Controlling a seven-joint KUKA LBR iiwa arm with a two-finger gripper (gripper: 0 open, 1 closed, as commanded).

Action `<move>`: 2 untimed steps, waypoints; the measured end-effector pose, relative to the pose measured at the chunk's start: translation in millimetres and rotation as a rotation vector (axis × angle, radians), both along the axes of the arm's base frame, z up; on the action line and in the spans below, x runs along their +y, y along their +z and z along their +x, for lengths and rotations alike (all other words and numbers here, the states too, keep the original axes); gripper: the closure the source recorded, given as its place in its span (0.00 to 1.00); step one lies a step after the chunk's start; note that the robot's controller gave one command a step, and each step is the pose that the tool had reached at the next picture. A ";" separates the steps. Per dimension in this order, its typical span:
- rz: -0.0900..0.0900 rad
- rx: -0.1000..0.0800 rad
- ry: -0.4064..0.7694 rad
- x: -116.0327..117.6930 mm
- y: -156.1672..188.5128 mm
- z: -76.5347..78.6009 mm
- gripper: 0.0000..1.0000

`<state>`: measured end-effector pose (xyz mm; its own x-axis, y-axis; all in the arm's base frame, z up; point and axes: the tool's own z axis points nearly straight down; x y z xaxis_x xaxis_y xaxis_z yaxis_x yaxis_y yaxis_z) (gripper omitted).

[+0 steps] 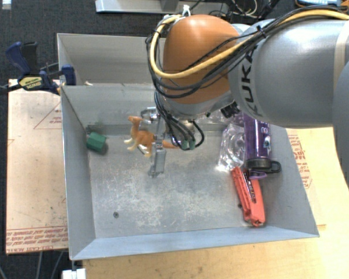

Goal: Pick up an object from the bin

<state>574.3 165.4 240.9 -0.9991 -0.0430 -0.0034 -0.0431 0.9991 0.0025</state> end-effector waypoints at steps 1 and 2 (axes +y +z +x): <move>0.001 -0.002 0.009 -21.6 -48.6 16.6 0.00; 0.001 -0.005 0.065 -51.2 -95.3 55.7 0.00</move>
Offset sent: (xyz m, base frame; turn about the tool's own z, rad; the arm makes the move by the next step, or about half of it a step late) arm 0.0605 -0.0578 -0.1033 -0.0699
